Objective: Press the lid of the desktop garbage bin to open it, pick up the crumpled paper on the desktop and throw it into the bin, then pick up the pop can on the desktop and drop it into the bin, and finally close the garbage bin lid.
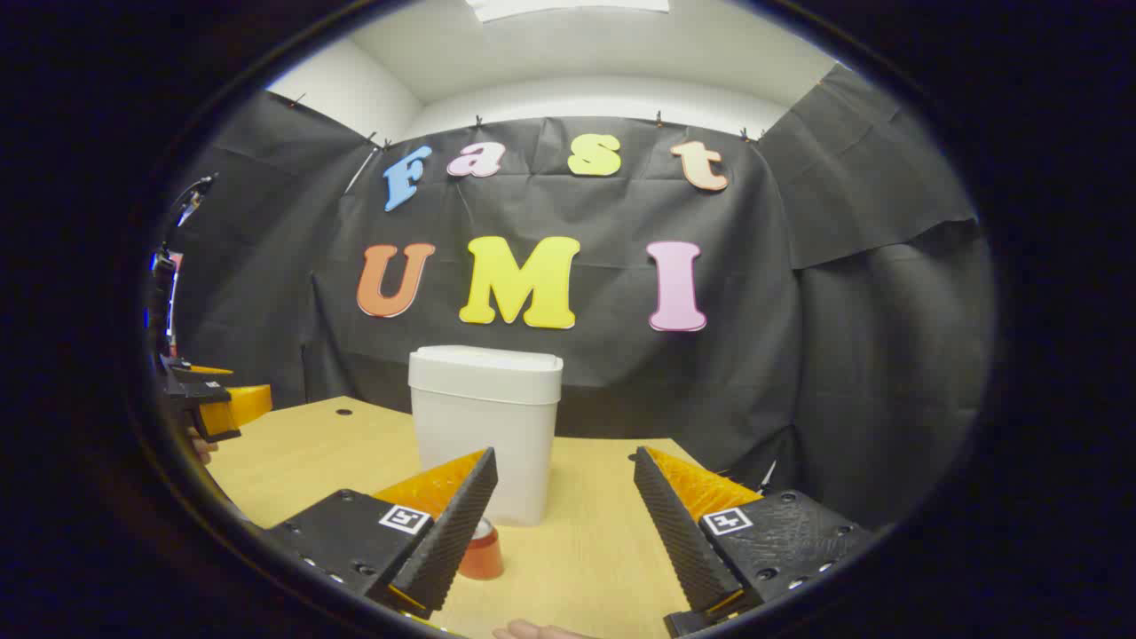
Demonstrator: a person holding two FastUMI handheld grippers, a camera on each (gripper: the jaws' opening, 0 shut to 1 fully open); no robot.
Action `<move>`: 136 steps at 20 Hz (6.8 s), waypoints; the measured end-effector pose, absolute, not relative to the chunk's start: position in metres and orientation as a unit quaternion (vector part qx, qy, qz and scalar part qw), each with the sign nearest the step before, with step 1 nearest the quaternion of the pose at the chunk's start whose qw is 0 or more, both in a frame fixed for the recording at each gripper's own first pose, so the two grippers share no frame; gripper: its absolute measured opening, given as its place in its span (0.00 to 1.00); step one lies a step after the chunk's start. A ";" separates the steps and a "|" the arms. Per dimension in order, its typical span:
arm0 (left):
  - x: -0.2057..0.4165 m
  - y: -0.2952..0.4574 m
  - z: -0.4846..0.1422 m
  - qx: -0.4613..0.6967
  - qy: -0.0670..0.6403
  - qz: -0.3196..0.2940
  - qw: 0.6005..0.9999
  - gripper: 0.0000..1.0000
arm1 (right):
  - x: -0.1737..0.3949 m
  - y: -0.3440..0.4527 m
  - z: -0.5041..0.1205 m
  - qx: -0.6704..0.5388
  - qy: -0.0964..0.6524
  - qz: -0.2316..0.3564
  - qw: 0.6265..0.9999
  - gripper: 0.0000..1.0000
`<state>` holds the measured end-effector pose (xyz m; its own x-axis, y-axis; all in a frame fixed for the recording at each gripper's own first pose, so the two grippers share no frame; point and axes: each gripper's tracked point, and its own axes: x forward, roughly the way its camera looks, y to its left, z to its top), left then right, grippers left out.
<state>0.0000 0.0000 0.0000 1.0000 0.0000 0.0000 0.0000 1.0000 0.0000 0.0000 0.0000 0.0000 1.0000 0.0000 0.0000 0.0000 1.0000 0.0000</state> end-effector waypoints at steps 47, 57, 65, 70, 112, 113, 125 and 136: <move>0.014 0.027 -0.022 0.020 0.031 0.005 0.999 0.99 | 0.088 0.077 0.082 -0.019 0.000 0.075 0.997 0.00; 0.022 0.057 -0.032 -0.028 0.056 0.028 0.998 0.99 | 0.194 0.119 0.081 0.026 0.127 0.105 0.986 0.00; 0.023 0.049 -0.033 -0.016 0.057 0.019 0.998 0.99 | 0.214 0.118 0.056 0.044 0.199 0.110 0.973 0.01; 0.023 0.038 -0.035 -0.007 0.060 0.011 0.998 0.99 | 0.207 0.116 0.055 -0.019 0.187 0.084 0.979 0.01; 0.054 -0.032 -0.220 0.043 0.338 -0.116 0.933 0.83 | 0.020 0.088 -0.077 0.026 0.059 0.082 0.995 0.95; 0.056 -0.032 -0.222 0.041 0.339 -0.117 0.933 0.80 | 0.017 0.086 -0.086 0.021 0.055 0.075 0.995 0.95; 0.076 -0.032 -0.187 0.059 0.309 -0.109 0.943 0.36 | 0.015 0.086 -0.160 0.021 0.110 0.059 0.992 0.95; 0.064 -0.016 -0.055 -0.002 0.139 -0.086 0.987 0.35 | 0.048 0.094 -0.185 0.012 0.154 0.041 0.987 0.96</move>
<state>0.0642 -0.0159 -0.0554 0.9466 -0.1708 -0.2733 0.1696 0.9851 -0.0283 0.0483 0.0942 -0.1850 0.9494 0.0848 -0.3025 -0.0775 0.9963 0.0362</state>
